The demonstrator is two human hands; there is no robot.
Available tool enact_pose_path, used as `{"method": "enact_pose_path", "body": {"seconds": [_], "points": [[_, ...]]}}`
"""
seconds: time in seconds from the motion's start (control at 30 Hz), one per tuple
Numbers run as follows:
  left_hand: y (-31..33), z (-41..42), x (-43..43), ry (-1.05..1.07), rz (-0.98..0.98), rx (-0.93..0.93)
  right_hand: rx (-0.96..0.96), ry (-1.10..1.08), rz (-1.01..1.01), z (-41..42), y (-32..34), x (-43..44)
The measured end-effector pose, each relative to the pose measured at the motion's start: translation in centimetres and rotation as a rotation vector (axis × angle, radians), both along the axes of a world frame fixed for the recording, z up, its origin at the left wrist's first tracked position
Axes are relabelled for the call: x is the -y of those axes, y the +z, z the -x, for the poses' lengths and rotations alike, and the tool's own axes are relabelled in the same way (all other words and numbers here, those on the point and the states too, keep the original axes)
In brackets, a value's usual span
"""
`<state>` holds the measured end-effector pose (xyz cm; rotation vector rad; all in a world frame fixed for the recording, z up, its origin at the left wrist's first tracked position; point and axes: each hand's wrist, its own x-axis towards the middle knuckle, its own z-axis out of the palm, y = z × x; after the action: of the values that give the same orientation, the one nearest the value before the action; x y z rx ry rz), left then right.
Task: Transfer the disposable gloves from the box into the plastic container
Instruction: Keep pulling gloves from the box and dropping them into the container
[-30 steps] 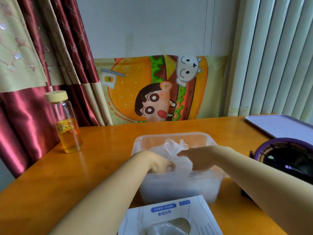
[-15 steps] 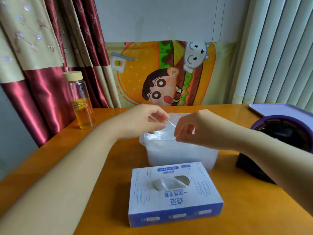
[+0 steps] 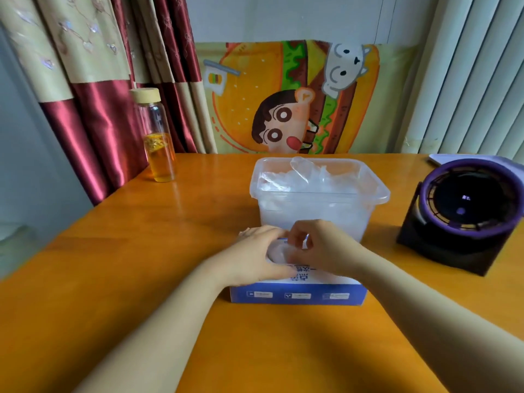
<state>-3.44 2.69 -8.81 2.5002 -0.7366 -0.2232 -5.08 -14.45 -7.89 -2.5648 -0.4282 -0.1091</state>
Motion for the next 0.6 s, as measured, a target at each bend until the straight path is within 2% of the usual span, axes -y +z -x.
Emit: {"method": "enact_pose_path", "body": {"seconds": [0.1,0.33,0.43,0.6], "points": [[-0.2,0.1,0.0,-0.012,-0.005,0.021,0.034,-0.050,-0.049,0.1,-0.9,0.0],[-0.4,0.1,-0.2,-0.001,-0.026,0.038,0.017,-0.088,-0.418,0.4,-1.3,0.7],[-0.4,0.1,-0.1,-0.001,-0.007,0.025,0.103,-0.164,-0.479,0.5,-1.3,0.7],[-0.5,-0.1,-0.1,0.009,0.016,0.010,0.229,-0.251,-0.711,0.4,-1.3,1.2]]}}
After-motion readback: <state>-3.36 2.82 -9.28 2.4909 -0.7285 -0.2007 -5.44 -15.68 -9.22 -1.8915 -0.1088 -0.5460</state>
